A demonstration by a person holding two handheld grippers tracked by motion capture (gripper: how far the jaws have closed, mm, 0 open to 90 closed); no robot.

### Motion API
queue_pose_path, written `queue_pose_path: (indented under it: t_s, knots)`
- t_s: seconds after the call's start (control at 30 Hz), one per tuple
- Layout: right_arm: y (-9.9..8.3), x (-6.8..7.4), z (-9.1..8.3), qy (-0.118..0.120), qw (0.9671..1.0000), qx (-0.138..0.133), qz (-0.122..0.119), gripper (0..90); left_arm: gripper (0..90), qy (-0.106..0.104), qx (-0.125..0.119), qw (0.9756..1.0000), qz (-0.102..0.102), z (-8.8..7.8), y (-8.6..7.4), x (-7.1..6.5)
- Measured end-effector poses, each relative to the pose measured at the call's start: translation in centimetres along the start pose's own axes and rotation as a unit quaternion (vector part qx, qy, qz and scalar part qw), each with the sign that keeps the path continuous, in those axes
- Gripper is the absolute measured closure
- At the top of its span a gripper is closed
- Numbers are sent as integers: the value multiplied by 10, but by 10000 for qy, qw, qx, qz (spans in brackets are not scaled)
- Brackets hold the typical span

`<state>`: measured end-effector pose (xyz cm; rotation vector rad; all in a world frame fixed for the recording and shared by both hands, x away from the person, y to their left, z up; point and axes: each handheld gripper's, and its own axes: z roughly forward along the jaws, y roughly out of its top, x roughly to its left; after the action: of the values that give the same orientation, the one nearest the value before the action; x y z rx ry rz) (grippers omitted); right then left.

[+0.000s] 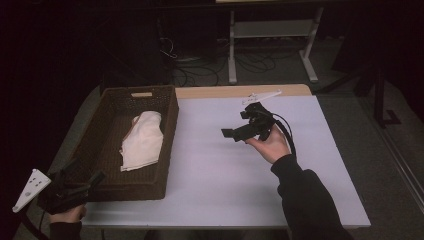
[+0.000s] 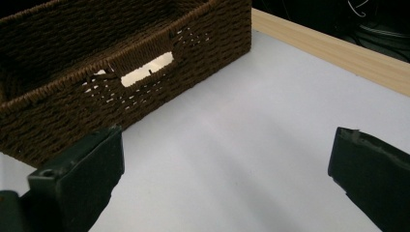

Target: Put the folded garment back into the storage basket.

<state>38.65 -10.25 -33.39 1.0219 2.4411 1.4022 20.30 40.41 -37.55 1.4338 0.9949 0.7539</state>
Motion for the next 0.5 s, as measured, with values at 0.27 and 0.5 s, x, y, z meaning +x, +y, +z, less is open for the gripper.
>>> queue_pose_path:
  t_s: [0.27, 0.5]
  knots:
    - [-11, -3, -7, -55, 10000, -57, 28, 0, 0, 8, -1, 10000, -2, 0, 0, 0]
    - [-17, -5, -11, -86, 9999, -72, 42, 0, 0, 8, -7, 10000, -8, 0, 0, 0]
